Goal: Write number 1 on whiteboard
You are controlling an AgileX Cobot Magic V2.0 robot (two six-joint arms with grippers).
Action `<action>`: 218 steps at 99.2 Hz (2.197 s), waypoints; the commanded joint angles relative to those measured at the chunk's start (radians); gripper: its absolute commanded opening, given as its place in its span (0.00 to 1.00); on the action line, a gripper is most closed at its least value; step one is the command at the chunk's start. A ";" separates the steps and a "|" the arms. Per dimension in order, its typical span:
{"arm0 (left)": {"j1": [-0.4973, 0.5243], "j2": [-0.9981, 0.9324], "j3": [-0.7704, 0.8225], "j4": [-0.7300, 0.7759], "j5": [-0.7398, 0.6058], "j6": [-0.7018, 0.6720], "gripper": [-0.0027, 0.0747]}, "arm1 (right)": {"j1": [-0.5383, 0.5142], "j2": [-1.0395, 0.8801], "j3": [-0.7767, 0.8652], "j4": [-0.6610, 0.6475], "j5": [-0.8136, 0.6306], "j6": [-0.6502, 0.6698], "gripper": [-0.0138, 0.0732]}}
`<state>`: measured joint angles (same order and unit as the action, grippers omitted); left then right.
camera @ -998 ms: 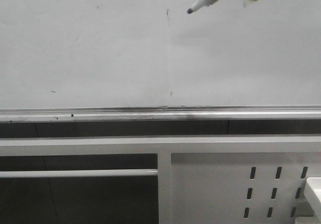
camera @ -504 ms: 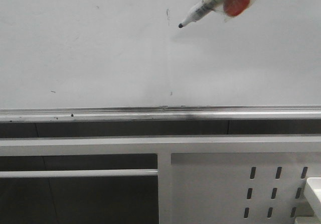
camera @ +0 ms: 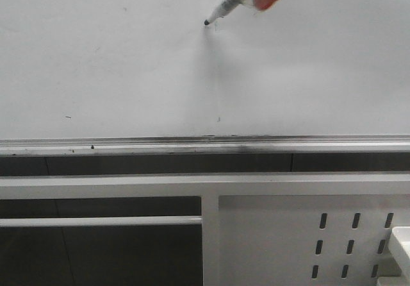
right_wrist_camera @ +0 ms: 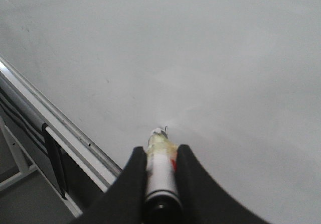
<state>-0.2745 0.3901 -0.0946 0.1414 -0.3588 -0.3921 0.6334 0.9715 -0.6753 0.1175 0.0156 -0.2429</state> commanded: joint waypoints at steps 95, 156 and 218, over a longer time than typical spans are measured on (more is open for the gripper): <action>-0.052 0.012 -0.032 0.210 -0.021 -0.165 0.01 | 0.151 0.100 -0.051 -0.014 0.150 -0.015 0.08; -0.250 0.368 -0.124 0.816 -0.198 -0.165 0.53 | 0.233 0.223 -0.399 -0.057 0.556 -0.048 0.08; -0.250 0.734 -0.309 0.875 -0.320 -0.136 0.48 | 0.279 0.263 -0.482 -0.049 0.547 -0.048 0.08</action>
<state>-0.5168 1.1137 -0.3650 1.0545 -0.6190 -0.5318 0.9106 1.2529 -1.1196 0.0712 0.6279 -0.2823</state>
